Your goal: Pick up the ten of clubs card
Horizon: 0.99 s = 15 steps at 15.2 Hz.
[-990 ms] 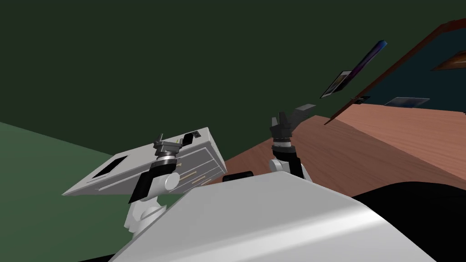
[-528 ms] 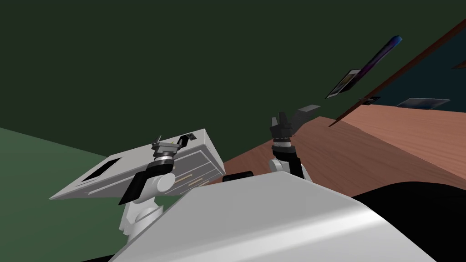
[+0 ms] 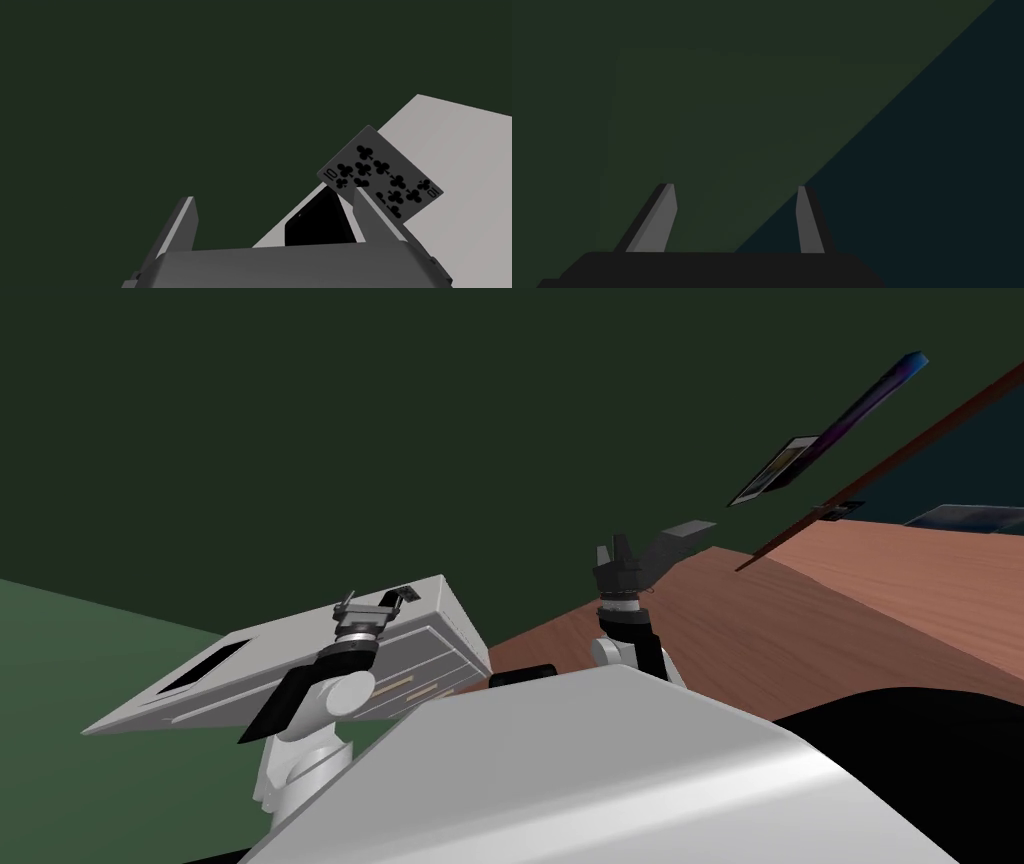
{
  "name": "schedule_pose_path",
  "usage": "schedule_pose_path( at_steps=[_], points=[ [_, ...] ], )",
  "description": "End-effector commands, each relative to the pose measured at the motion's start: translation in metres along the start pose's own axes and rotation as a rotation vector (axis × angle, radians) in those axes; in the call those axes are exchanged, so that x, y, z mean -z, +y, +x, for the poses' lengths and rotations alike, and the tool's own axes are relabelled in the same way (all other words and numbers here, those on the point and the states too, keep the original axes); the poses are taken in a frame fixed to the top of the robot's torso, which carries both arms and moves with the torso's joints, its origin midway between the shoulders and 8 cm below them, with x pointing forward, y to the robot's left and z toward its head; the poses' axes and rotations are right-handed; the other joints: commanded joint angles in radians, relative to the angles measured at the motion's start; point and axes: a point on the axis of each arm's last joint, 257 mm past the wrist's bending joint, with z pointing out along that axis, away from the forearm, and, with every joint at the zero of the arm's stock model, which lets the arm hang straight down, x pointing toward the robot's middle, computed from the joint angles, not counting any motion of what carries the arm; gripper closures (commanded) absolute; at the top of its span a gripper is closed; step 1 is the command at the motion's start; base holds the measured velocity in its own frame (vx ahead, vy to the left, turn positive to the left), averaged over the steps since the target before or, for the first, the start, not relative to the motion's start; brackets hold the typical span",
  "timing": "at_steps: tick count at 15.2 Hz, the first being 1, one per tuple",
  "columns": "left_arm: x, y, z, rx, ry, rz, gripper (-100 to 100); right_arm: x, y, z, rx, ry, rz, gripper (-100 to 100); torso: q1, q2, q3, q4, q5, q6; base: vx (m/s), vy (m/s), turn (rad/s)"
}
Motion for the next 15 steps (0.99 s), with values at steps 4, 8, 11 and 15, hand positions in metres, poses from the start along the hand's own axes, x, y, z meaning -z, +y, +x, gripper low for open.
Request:
schedule_pose_path(
  at_steps=[4, 8, 11, 15],
  points=[
    [0.002, 0.004, -0.008, 0.109, -0.028, -0.042, -100, 0.000, 0.000, 0.000, 0.000, 0.000, 0.000, 0, 0.001, 0.000, 0.000, 0.000, 0.000, 0.000, 0.058, -0.076, 0.050],
    [0.005, 0.008, -0.015, 0.202, -0.050, -0.076, -100, 0.000, 0.000, 0.000, 0.000, 0.000, 0.000, 0, 0.000, -0.001, 0.000, 0.000, 0.000, 0.000, 0.078, -0.087, 0.060],
    [0.007, 0.010, -0.019, 0.268, -0.066, -0.099, -100, 0.000, 0.000, 0.000, 0.000, 0.000, 0.000, 0, 0.001, -0.003, -0.002, -0.001, 0.000, 0.000, 0.102, -0.075, 0.068],
    [0.008, 0.011, -0.021, 0.284, -0.071, -0.105, -100, 0.000, 0.000, 0.000, 0.000, 0.000, 0.000, 0, 0.004, -0.001, -0.001, 0.000, 0.001, 0.000, 0.066, -0.034, 0.030]
  ],
)
